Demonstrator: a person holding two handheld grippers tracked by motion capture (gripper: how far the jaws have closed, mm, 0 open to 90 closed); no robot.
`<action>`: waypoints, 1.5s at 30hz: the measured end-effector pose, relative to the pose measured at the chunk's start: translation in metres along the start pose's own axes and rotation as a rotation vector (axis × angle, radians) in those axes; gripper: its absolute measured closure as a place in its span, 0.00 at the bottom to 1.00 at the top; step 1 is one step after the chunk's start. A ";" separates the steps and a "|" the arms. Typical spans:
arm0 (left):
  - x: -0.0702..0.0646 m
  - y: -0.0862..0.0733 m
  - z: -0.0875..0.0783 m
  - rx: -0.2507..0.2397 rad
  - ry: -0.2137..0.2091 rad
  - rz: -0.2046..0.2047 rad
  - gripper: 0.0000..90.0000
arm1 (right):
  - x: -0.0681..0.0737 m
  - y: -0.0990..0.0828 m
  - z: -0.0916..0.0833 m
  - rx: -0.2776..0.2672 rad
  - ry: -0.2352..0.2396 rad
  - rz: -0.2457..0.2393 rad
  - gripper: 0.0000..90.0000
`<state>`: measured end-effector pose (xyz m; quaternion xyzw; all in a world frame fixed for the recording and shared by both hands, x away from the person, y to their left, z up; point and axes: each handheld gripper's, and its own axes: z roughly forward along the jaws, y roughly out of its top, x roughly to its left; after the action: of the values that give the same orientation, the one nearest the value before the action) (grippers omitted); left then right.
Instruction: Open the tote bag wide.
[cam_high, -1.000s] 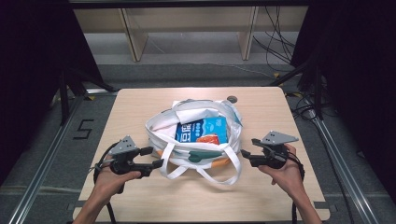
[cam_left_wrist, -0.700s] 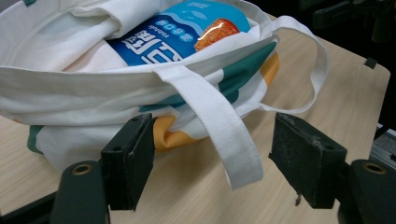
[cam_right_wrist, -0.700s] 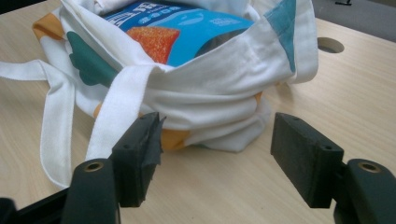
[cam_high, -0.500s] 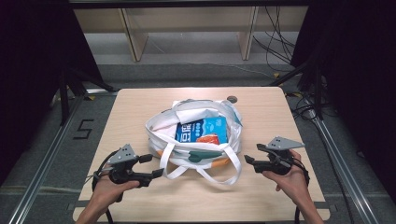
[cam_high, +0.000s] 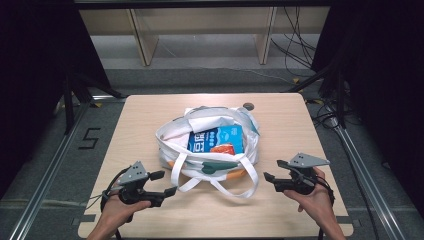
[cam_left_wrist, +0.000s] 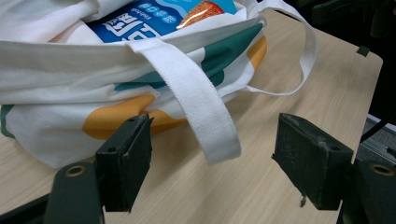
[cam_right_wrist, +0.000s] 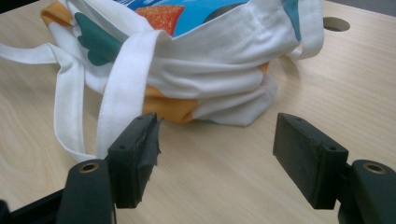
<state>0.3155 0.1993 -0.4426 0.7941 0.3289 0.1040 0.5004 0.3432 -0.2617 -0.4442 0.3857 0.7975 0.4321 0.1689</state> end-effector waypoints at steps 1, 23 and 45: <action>-0.003 -0.003 0.000 -0.005 0.003 -0.005 0.30 | 0.001 -0.001 0.000 -0.003 -0.006 0.000 0.36; -0.020 -0.042 0.006 0.023 0.005 0.018 0.26 | 0.018 -0.038 -0.007 0.038 0.017 0.016 0.34; -0.031 -0.058 0.010 0.067 0.027 0.018 0.25 | 0.039 -0.071 -0.016 0.093 0.024 -0.034 0.32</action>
<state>0.2723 0.1895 -0.4927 0.8118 0.3317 0.1082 0.4683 0.2756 -0.2639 -0.4906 0.3744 0.8252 0.3960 0.1487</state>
